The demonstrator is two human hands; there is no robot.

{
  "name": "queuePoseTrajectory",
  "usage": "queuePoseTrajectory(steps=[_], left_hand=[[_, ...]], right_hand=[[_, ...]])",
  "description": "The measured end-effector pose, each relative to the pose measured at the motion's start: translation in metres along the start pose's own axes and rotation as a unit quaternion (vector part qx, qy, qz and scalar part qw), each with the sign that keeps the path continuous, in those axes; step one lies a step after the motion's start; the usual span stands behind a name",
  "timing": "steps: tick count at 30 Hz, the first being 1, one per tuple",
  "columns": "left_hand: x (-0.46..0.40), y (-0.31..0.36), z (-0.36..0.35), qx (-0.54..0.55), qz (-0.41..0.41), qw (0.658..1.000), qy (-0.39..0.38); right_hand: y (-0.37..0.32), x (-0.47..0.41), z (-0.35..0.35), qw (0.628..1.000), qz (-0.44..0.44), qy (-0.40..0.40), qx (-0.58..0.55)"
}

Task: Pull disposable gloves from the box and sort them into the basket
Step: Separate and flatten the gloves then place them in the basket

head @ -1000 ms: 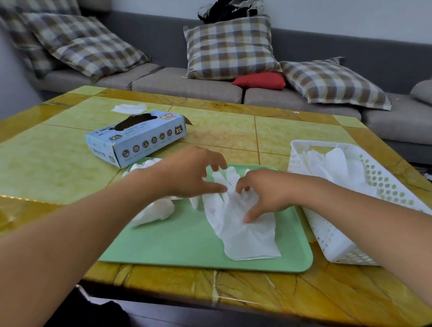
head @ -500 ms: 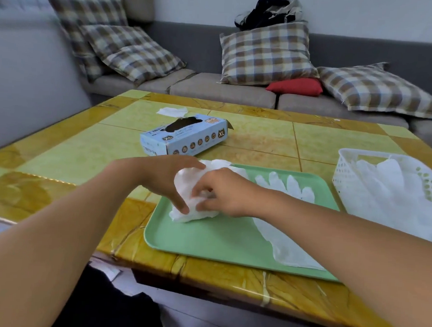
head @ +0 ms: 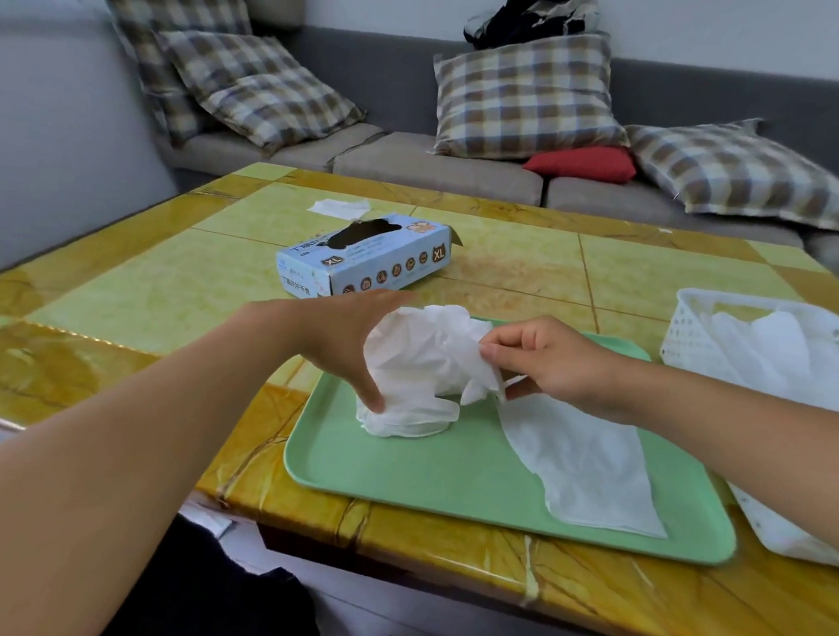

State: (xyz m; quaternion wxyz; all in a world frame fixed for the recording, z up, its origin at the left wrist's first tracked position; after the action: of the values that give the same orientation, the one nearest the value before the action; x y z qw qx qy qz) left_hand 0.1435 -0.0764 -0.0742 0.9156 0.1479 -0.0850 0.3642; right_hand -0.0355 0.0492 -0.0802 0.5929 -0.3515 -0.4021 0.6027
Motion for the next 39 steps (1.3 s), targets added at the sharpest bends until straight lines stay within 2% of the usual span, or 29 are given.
queuePoseTrajectory(steps=[3, 5, 8, 10, 12, 13, 15, 17, 19, 21, 22, 23, 24, 26, 27, 29, 31, 34, 36, 39], left_hand=[[0.003, 0.01, -0.001, 0.024, 0.006, 1.0, 0.004], [0.0, 0.019, -0.002, 0.019, -0.006, 1.0, 0.017], [-0.01, 0.03, -0.01, 0.005, -0.026, 1.0, 0.008], [-0.015, 0.032, -0.011, -0.001, -0.025, 1.0, -0.004], [-0.017, 0.033, -0.006, -0.011, -0.008, 1.0, 0.005], [-0.017, 0.032, -0.002, -0.023, 0.0, 1.0, 0.017], [-0.017, 0.029, 0.002, -0.05, 0.016, 0.998, 0.024], [-0.015, 0.026, 0.0, -0.059, 0.031, 0.998, -0.005], [-0.011, 0.027, -0.001, -0.063, 0.048, 0.996, -0.031], [-0.003, 0.038, 0.012, -0.046, 0.052, 0.998, 0.007], [0.002, 0.05, 0.022, 0.01, 0.037, 0.998, 0.052], [0.01, 0.069, 0.032, 0.113, 0.01, 0.99, 0.088], [0.016, 0.088, 0.038, 0.249, -0.026, 0.964, 0.091], [0.022, 0.133, 0.036, 0.478, -0.11, 0.872, 0.01], [0.021, 0.152, 0.03, 0.529, -0.126, 0.839, -0.028], [0.014, 0.178, 0.022, 0.565, -0.119, 0.816, -0.036], [0.005, 0.187, 0.022, 0.598, -0.095, 0.796, -0.004], [-0.004, 0.177, 0.031, 0.659, -0.062, 0.749, 0.039], [-0.004, 0.173, 0.036, 0.661, -0.064, 0.746, 0.046], [-0.001, 0.176, 0.037, 0.639, -0.073, 0.766, 0.005]], right_hand=[[0.004, 0.006, 0.013, 0.999, -0.012, 0.02, -0.039], [0.001, 0.013, 0.019, 0.999, 0.002, 0.0, 0.038], [-0.009, 0.033, 0.016, 0.98, 0.017, -0.116, 0.164], [-0.014, 0.049, 0.011, 0.967, 0.0, -0.197, 0.159], [-0.019, 0.063, 0.015, 0.972, -0.012, -0.217, 0.091], [-0.023, 0.066, 0.019, 0.981, -0.013, -0.192, 0.026], [-0.029, 0.067, 0.039, 0.985, -0.015, -0.082, -0.152], [-0.034, 0.069, 0.062, 0.959, -0.007, 0.008, -0.285], [-0.039, 0.073, 0.078, 0.93, -0.007, 0.046, -0.364], [-0.043, 0.075, 0.084, 0.902, -0.024, 0.053, -0.427], [-0.044, 0.075, 0.083, 0.893, -0.031, 0.045, -0.447], [-0.045, 0.076, 0.081, 0.889, -0.037, 0.034, -0.456], [-0.045, 0.076, 0.078, 0.888, -0.04, 0.018, -0.458], [-0.043, 0.076, 0.075, 0.893, -0.043, 0.004, -0.447], [-0.043, 0.076, 0.072, 0.895, -0.051, -0.001, -0.443], [-0.041, 0.078, 0.07, 0.899, -0.067, 0.002, -0.432], [-0.041, 0.082, 0.073, 0.907, -0.065, -0.004, -0.416], [-0.041, 0.091, 0.079, 0.936, -0.032, -0.019, -0.349], [-0.035, 0.093, 0.084, 0.954, -0.023, 0.025, -0.296], [-0.032, 0.094, 0.086, 0.949, -0.021, 0.086, -0.303]])
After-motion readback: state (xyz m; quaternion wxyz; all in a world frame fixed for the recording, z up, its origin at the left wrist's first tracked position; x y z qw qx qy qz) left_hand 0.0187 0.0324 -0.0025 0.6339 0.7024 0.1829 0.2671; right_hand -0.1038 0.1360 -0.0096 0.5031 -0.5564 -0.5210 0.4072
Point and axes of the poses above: each hand's wrist, its own x-axis away from the middle knuckle, its own z-axis out of the back of the hand, y = z × x, the point moved 6 cm from there along -x, towards the middle knuckle, and after that the axes turned 6 degrees about z, right-handed, at the moved point
